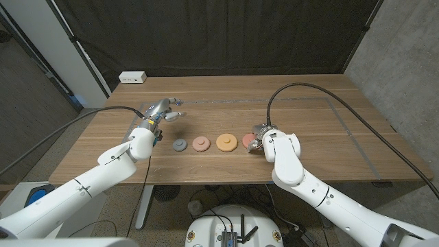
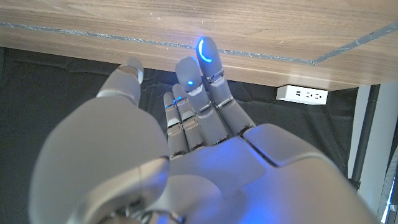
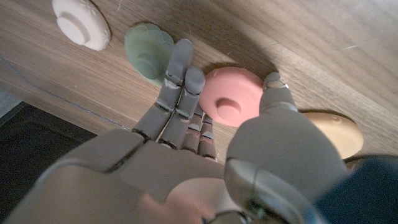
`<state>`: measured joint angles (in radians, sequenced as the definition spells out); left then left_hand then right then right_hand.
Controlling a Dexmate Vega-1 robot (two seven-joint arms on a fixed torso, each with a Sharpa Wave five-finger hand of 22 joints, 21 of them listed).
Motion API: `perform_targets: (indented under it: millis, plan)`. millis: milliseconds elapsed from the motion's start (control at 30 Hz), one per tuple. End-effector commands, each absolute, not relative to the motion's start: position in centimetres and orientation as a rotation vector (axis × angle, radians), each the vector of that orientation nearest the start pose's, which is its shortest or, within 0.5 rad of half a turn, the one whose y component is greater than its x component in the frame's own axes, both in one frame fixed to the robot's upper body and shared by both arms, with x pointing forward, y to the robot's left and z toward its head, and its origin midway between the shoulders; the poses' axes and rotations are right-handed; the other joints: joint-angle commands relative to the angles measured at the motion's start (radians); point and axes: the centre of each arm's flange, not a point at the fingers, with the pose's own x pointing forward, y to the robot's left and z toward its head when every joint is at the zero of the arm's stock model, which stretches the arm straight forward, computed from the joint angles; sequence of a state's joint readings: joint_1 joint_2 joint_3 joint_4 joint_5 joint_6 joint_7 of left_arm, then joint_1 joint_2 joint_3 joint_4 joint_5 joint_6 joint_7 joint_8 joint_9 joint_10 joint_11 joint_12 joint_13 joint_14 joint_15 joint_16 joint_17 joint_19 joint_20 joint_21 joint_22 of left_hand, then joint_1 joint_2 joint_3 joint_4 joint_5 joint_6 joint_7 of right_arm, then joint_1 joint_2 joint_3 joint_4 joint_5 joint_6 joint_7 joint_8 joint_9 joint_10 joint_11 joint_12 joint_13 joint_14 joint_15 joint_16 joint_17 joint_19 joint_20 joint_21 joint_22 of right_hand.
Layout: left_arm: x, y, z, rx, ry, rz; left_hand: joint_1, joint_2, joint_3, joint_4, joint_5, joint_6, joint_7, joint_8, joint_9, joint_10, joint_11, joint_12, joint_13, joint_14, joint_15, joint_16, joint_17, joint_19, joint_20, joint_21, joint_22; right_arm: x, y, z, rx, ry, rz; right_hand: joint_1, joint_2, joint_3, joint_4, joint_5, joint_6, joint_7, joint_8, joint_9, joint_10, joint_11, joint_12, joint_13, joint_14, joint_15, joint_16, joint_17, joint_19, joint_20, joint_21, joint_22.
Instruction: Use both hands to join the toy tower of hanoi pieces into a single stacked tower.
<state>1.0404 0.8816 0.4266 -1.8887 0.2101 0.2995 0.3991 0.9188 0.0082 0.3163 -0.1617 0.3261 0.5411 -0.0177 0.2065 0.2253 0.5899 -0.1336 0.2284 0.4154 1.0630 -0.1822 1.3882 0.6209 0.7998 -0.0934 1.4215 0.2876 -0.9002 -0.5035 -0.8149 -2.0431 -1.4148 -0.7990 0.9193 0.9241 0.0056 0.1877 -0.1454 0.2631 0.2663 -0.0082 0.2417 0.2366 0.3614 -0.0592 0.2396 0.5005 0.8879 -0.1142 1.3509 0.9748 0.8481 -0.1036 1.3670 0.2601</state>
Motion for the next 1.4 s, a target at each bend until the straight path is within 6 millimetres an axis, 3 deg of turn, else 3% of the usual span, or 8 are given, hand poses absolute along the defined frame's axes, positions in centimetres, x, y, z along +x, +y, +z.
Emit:
perform_targets:
  millis: [33, 233, 500, 1400]
  plan:
    - [56.2, 30.1, -1.9, 1.032, -0.587, 0.277, -0.003, 0.009, 0.013, -0.001, 0.004, 0.008, 0.001, 0.0, 0.005, 0.01, 0.001, -0.007, 0.003, 0.004, -0.037, 0.006, 0.006, -0.007, -0.115, 0.015, -0.004, 52.8, -10.9, -7.3, -1.681, -0.011, 0.065, 0.019, 0.027, 0.021, -0.008, 0.019, 0.055, -0.021, 0.021, 0.001, 0.057, -0.033, 0.018, 0.016, 0.056, -0.104, 0.048, 0.078, 0.034, -0.11, 0.043, 0.015]
    - [56.0, 30.2, -1.9, 1.032, -0.588, 0.28, -0.004, 0.01, 0.016, -0.001, 0.005, 0.01, 0.001, 0.0, 0.006, 0.011, 0.002, -0.007, 0.005, 0.004, -0.037, 0.007, 0.008, -0.012, -0.115, 0.026, -0.01, 52.5, -11.3, -7.2, -1.652, -0.072, 0.05, 0.03, 0.048, 0.05, -0.009, 0.044, 0.126, -0.045, 0.041, 0.001, 0.142, -0.059, 0.039, 0.028, 0.12, -0.104, 0.089, 0.168, 0.08, -0.112, 0.091, 0.025]
    - [55.9, 30.1, -1.8, 1.032, -0.591, 0.28, -0.005, 0.01, 0.019, -0.001, 0.005, 0.01, 0.0, -0.001, 0.006, 0.014, 0.002, -0.006, 0.007, 0.0, -0.037, 0.003, 0.006, -0.017, -0.115, 0.037, -0.017, 52.1, -11.6, -6.8, -1.634, -0.131, 0.038, 0.037, 0.068, 0.08, -0.011, 0.073, 0.187, -0.061, 0.059, 0.0, 0.196, -0.078, 0.043, 0.029, 0.168, -0.104, 0.115, 0.228, 0.113, -0.114, 0.121, 0.031]
    - [55.7, 29.8, -1.9, 1.029, -0.594, 0.279, -0.007, 0.009, 0.023, -0.002, 0.006, 0.016, -0.002, 0.0, 0.007, 0.02, 0.0, -0.006, 0.008, 0.003, -0.037, 0.005, 0.007, -0.017, -0.115, 0.056, -0.022, 50.1, -11.4, -4.7, -1.652, -0.192, 0.041, 0.04, 0.072, 0.11, -0.014, 0.107, 0.213, -0.065, 0.062, -0.002, 0.227, -0.082, 0.037, 0.034, 0.213, -0.104, 0.141, 0.253, 0.133, -0.115, 0.137, 0.029]
